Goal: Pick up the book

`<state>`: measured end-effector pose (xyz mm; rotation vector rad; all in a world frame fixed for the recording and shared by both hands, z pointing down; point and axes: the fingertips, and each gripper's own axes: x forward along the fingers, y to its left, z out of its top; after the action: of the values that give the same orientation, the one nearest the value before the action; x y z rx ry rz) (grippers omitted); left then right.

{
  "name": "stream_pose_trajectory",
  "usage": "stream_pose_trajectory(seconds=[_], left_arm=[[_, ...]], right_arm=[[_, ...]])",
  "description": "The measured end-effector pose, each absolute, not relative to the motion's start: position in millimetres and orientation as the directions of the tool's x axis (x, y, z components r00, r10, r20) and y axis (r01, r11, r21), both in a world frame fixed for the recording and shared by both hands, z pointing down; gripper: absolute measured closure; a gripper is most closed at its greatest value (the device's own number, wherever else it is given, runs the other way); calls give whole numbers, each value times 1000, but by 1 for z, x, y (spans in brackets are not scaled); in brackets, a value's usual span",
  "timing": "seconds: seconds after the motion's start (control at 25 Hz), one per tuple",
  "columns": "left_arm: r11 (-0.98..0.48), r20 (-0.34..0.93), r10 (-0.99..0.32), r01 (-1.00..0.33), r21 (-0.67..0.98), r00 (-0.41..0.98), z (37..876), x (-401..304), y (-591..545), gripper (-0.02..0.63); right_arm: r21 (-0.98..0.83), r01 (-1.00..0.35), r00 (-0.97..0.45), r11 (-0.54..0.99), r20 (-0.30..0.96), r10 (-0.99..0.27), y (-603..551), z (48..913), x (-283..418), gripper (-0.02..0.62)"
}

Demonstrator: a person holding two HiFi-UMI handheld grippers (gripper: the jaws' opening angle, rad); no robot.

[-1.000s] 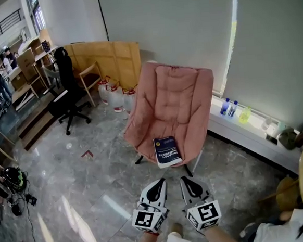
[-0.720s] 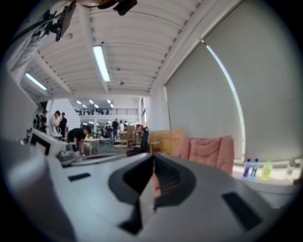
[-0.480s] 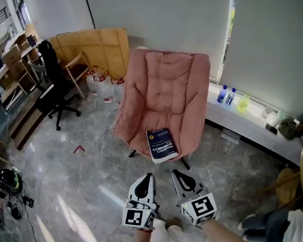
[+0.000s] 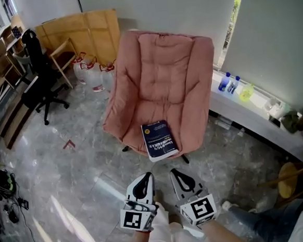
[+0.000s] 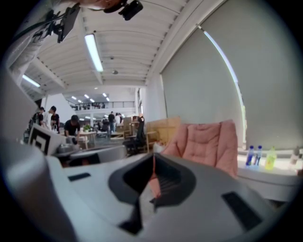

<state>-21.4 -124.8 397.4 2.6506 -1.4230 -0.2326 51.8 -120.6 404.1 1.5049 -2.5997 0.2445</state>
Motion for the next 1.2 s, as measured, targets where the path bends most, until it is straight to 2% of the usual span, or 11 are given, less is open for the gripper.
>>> stream_pose_trajectory(seconds=[0.48, 1.2], left_arm=[[-537, -31, -838, -814, 222, 545, 482, -36, -180, 595], [-522, 17, -834, -799, 297, 551, 605, -40, -221, 595]], right_arm=[[-112, -897, -439, 427, 324, -838, -166, 510, 47, 581], [-164, -924, -383, 346, 429, -818, -206, 649, 47, 581]])
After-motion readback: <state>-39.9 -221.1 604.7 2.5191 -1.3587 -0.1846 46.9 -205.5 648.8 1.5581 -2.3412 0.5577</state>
